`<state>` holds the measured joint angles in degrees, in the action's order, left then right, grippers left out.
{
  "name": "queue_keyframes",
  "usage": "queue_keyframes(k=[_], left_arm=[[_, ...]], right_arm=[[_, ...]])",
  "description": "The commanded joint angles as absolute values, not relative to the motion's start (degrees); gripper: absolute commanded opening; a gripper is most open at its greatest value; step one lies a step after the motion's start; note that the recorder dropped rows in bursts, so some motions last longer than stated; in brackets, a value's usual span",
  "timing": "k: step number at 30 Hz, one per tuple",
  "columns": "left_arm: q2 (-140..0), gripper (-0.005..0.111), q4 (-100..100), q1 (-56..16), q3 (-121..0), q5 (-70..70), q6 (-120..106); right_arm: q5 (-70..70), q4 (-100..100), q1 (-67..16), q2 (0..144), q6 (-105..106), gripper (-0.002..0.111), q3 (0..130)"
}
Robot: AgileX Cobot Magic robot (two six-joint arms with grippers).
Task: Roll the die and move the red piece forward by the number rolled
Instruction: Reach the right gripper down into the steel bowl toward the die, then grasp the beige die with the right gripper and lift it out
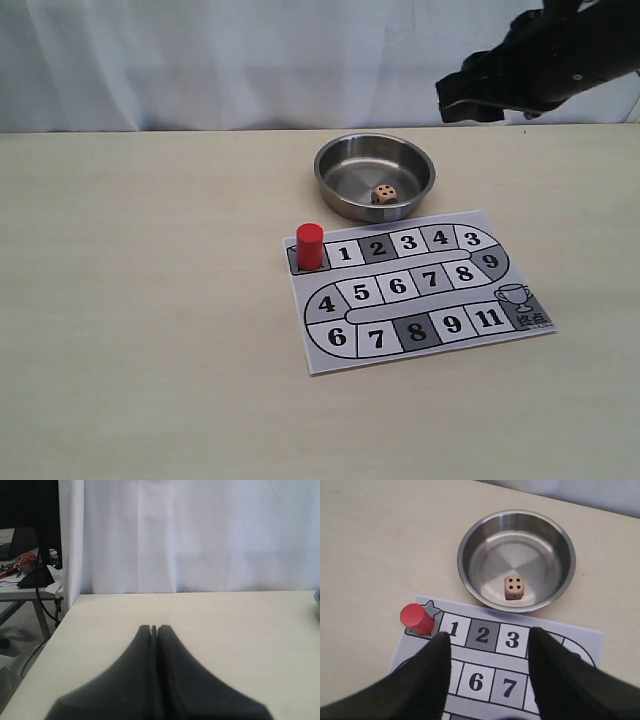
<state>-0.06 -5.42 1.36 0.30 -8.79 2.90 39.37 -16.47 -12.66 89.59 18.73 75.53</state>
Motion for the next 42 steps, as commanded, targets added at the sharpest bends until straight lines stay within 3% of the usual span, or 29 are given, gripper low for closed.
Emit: queue_keyframes(k=[1, 8, 14, 29, 42], left_arm=[[0.0, 0.0, -5.32, 1.36, 0.0, -8.15, 3.03], [0.0, 0.0, -5.32, 1.36, 0.0, -8.15, 3.03], [0.0, 0.0, -5.32, 1.36, 0.0, -8.15, 3.03], [0.0, 0.0, -5.32, 1.36, 0.0, -8.15, 3.03], [0.0, 0.0, -5.32, 1.36, 0.0, -8.15, 3.03]], right_arm=[[39.25, -15.66, -13.51, 95.68, 17.08, 0.046, 80.48], [37.23, -15.77, -13.51, 104.49, 19.94, 0.047, 87.09], [34.7, -15.77, -13.51, 111.21, 19.94, 0.063, 92.89], [48.63, -12.35, -13.51, 130.78, 17.06, 0.059, 115.23], [45.31, -10.64, -13.51, 137.55, 17.06, 0.059, 116.01]])
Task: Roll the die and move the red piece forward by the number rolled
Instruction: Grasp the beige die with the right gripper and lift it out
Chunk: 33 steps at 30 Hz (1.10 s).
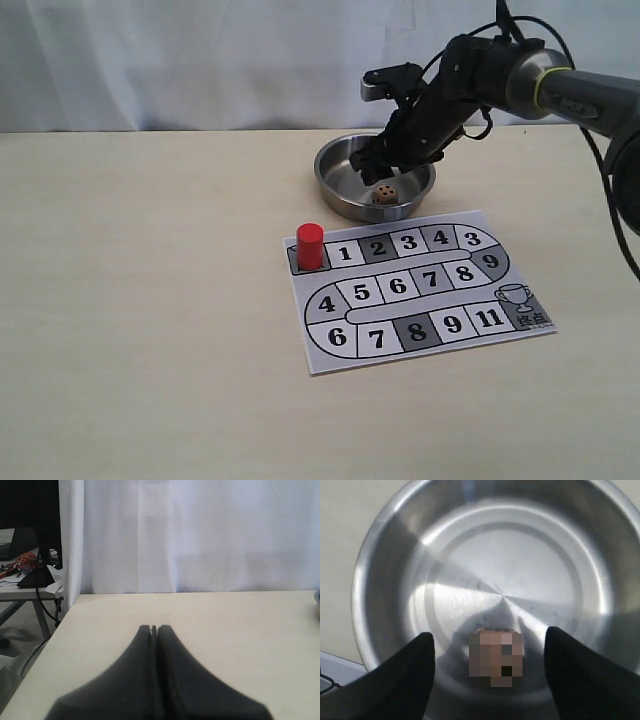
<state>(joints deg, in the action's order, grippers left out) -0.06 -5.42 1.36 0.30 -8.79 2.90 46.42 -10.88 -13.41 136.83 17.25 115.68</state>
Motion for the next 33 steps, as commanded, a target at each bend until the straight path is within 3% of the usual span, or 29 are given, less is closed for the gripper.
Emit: queue_keyframes(k=[1, 26, 28, 33], left_arm=[[0.0, 0.0, -5.32, 1.36, 0.0, -8.15, 3.03], [0.0, 0.0, -5.32, 1.36, 0.0, -8.15, 3.03], [0.0, 0.0, -5.32, 1.36, 0.0, -8.15, 3.03], [0.0, 0.0, -5.32, 1.36, 0.0, -8.15, 3.03]], right_arm=[[45.31, -10.74, -13.51, 137.68, 17.06, 0.059, 116.01], [41.75, -11.02, -13.51, 141.29, 16.68, 0.058, 115.91], [41.75, -11.02, -13.51, 141.29, 15.7, 0.052, 115.91], [41.75, -11.02, -13.51, 141.29, 15.34, 0.023, 115.91]])
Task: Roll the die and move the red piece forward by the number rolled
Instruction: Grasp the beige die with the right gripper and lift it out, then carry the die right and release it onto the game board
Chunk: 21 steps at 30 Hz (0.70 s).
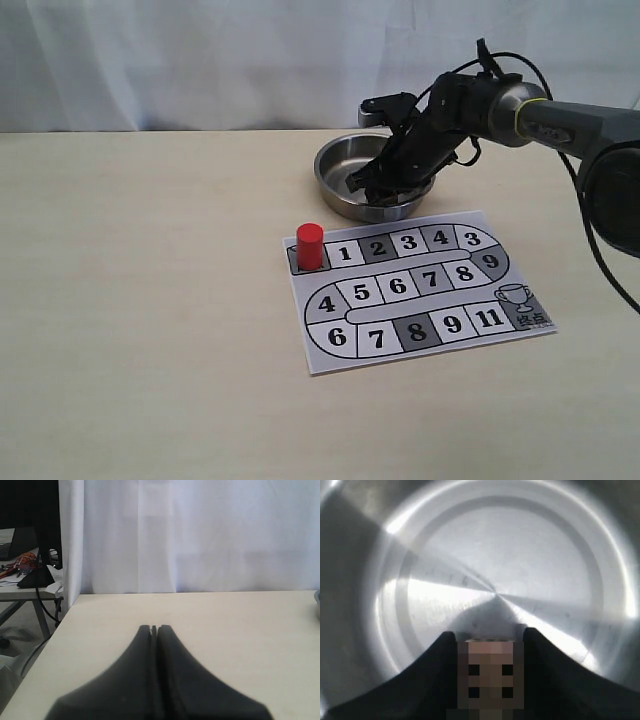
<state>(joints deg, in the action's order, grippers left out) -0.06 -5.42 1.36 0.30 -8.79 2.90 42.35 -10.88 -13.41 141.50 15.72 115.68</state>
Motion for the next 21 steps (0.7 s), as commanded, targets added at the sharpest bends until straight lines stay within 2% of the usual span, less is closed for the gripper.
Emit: queue_keyframes(k=[1, 4, 10, 15, 21], left_arm=[[0.0, 0.0, -5.32, 1.36, 0.0, -8.15, 3.03], [0.0, 0.0, -5.32, 1.36, 0.0, -8.15, 3.03], [0.0, 0.0, -5.32, 1.36, 0.0, -8.15, 3.03], [0.0, 0.0, -5.32, 1.36, 0.0, -8.15, 3.03], [0.0, 0.0, -5.32, 1.36, 0.0, -8.15, 3.03]], right_arm=[[41.75, -11.02, -13.51, 141.29, 15.34, 0.019, 115.91], [41.75, -11.02, -13.51, 141.08, 15.34, 0.004, 115.91], [40.59, -11.02, -13.51, 136.45, 15.19, 0.004, 115.91], [49.32, -9.61, -13.51, 130.75, 12.45, 0.004, 115.91], [58.72, 14.36, -13.51, 121.96, -4.54, 0.004, 105.74]])
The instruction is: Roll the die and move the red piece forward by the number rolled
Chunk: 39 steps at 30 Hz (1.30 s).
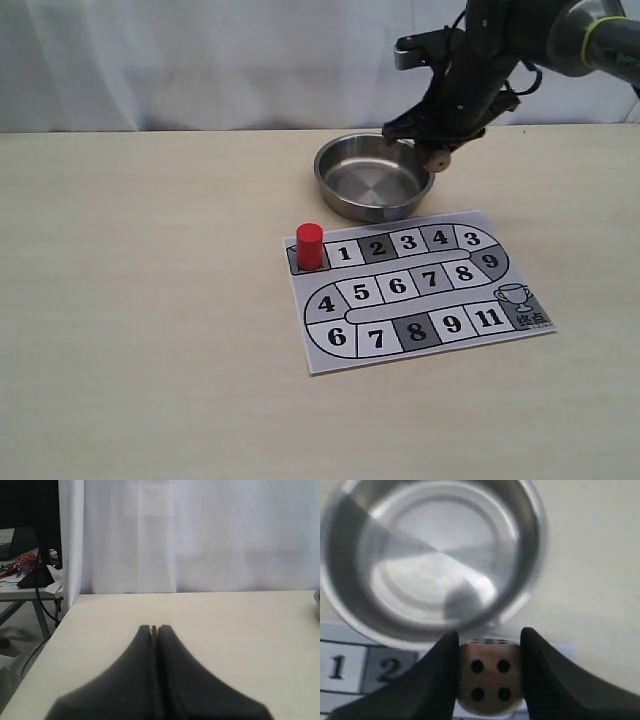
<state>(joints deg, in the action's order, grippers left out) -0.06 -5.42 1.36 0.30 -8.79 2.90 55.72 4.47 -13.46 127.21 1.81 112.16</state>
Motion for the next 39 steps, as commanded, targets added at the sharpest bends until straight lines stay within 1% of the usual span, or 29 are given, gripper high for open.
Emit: queue_keyframes(k=[1, 3, 7, 10, 12, 16, 25, 28, 29, 31, 33, 34, 37, 38, 39], left_arm=[[0.0, 0.0, -5.32, 1.36, 0.0, -8.15, 3.03], [0.0, 0.0, -5.32, 1.36, 0.0, -8.15, 3.03], [0.0, 0.0, -5.32, 1.36, 0.0, -8.15, 3.03], [0.0, 0.0, -5.32, 1.36, 0.0, -8.15, 3.03], [0.0, 0.0, -5.32, 1.36, 0.0, -8.15, 3.03], [0.0, 0.0, -5.32, 1.36, 0.0, -8.15, 3.03], [0.0, 0.0, -5.32, 1.36, 0.0, -8.15, 3.03], [0.0, 0.0, -5.32, 1.36, 0.0, -8.15, 3.03], [0.0, 0.0, -5.32, 1.36, 0.0, -8.15, 3.03], [0.0, 0.0, -5.32, 1.36, 0.0, -8.15, 3.03], [0.0, 0.0, -5.32, 1.36, 0.0, -8.15, 3.03], [0.0, 0.0, -5.32, 1.36, 0.0, -8.15, 3.03], [0.0, 0.0, -5.32, 1.36, 0.0, -8.15, 3.03], [0.0, 0.0, -5.32, 1.36, 0.0, -8.15, 3.03], [0.0, 0.0, -5.32, 1.36, 0.0, -8.15, 3.03]], right_arm=[[57.52, 15.39, -13.51, 118.96, -5.17, 0.004, 101.21], [52.84, 15.66, -13.41, 113.13, -5.17, 0.004, 91.15], [48.12, 16.4, -13.19, 105.06, -5.17, 0.004, 76.91], [47.49, 16.31, -11.58, 102.24, -5.4, 0.004, 70.96], [44.94, 16.31, -8.92, 100.94, -7.52, 0.004, 66.55], [41.16, 16.04, -5.94, 100.68, -9.67, 0.004, 63.62], [36.15, 16.29, -6.17, 100.68, -9.67, 0.004, 62.95], [36.04, 9.91, -6.17, 101.06, -6.35, 0.006, 62.95], [35.96, 4.23, -6.17, 101.18, -1.47, 0.009, 62.95], [35.96, -8.97, -6.17, 101.41, 10.1, 0.021, 62.95], [35.96, -23.07, -6.17, 101.79, 20.78, 0.037, 62.95], [35.74, -27.35, -6.17, 102.03, 24.31, 0.047, 62.95], [34.15, -29.52, -6.17, 102.42, 24.41, 0.077, 62.95], [34.15, -28.83, -6.17, 102.53, 24.46, 0.086, 62.95], [34.0, -28.1, -6.17, 102.53, 24.46, 0.09, 62.95]])
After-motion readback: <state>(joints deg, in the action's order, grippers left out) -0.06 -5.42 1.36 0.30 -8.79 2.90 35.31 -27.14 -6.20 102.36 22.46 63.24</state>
